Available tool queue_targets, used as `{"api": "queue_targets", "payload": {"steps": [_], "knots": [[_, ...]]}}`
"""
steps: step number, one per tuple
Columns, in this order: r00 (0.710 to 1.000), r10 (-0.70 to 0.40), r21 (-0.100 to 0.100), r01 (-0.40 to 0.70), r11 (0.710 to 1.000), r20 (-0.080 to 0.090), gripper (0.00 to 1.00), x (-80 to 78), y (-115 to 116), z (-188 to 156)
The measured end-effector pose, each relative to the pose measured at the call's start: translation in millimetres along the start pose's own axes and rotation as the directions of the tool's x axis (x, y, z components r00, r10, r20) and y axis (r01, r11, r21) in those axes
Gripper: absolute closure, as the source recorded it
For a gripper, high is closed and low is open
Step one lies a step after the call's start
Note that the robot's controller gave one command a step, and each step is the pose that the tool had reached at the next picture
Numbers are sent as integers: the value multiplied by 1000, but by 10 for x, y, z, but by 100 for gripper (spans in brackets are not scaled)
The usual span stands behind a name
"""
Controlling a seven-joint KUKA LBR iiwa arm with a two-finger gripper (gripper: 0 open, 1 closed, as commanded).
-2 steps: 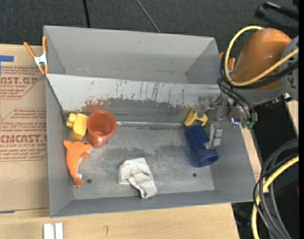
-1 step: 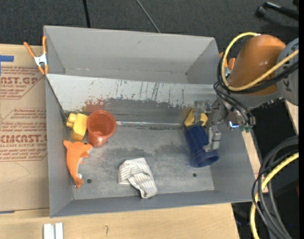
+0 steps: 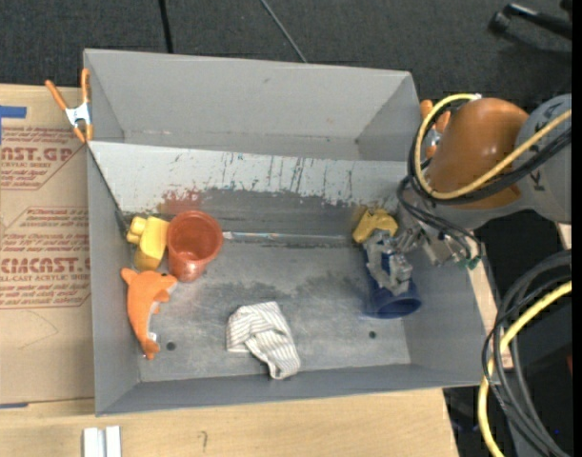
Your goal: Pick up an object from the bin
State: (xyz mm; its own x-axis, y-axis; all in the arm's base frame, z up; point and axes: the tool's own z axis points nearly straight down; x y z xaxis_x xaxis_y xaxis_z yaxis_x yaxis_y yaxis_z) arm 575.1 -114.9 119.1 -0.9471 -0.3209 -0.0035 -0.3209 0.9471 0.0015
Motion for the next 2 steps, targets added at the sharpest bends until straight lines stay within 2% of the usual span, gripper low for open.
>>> {"api": "queue_targets", "payload": {"steps": [1, 2], "knots": [[1000, -1, 2, 1, 1000, 1, 0, -1, -4, 3], [1000, -1, 2, 0, 1000, 1, 0, 0, -5, 4]]}}
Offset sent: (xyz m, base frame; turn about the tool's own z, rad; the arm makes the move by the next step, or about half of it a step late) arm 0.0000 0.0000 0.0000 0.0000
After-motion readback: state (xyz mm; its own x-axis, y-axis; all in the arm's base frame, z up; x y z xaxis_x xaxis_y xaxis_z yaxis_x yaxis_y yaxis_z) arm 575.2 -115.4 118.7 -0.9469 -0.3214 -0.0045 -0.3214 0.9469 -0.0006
